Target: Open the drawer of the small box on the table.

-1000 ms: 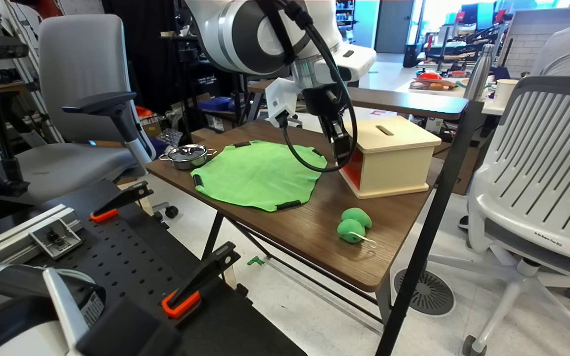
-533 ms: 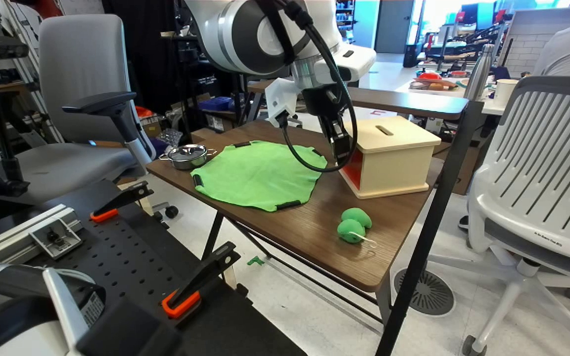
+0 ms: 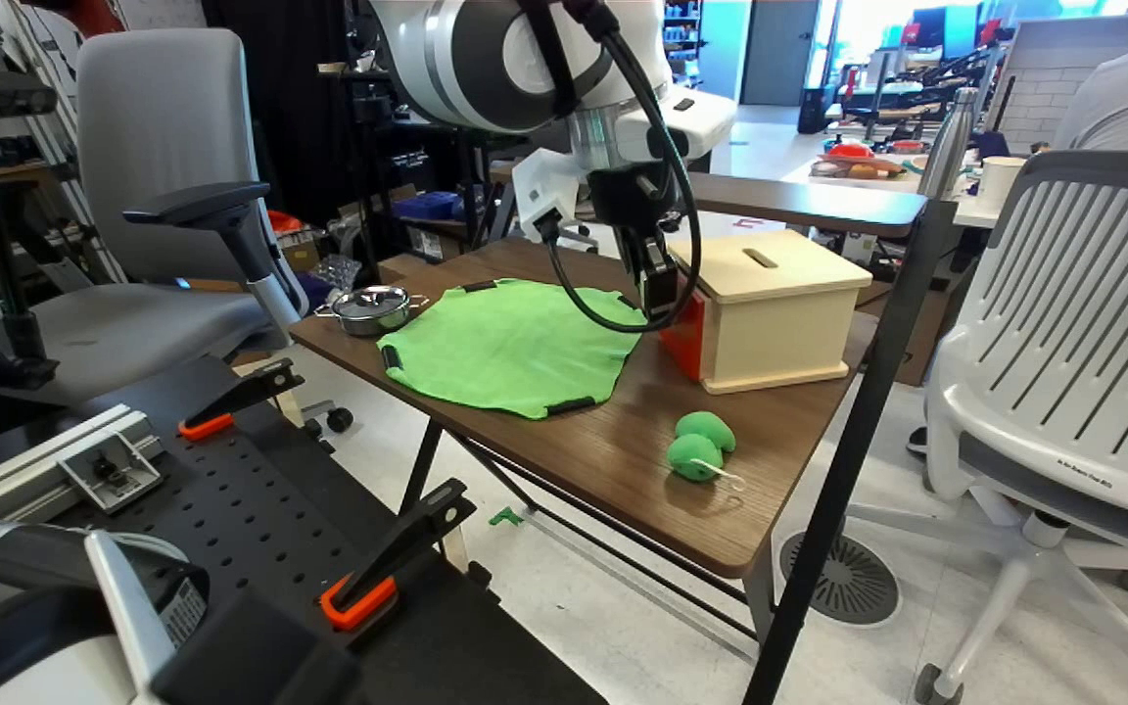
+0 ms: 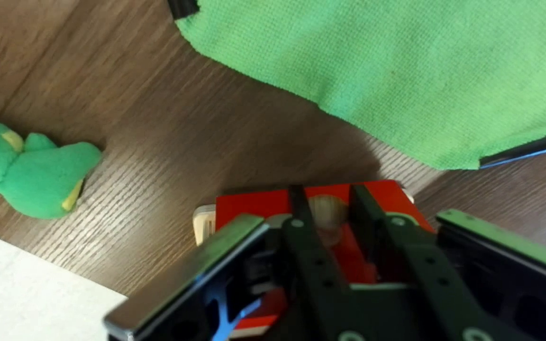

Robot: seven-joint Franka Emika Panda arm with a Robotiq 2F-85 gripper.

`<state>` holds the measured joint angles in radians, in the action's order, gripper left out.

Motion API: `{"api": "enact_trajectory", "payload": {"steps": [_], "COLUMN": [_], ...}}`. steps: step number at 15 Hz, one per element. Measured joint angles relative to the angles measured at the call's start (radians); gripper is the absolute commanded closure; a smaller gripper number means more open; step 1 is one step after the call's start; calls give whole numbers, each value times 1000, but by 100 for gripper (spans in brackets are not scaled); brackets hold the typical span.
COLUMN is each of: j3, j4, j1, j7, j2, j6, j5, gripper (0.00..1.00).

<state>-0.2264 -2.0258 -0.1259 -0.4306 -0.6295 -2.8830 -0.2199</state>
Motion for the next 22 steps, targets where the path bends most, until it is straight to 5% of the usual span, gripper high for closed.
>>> {"api": "enact_trajectory", "payload": {"steps": [10,12,14,20,22], "j3": [119,129,135,147,147], "j4": [-40,-46,-52,-68,-69], "j1": [107,116,120,121,122], "j7": [70,76,82,93,96], "j2": [65,70,71,71,71], "j6": [157,160,170,254,277], "j5": [-1,-1,-1,-1,-1], "gripper": [93,48,42,1,0]}}
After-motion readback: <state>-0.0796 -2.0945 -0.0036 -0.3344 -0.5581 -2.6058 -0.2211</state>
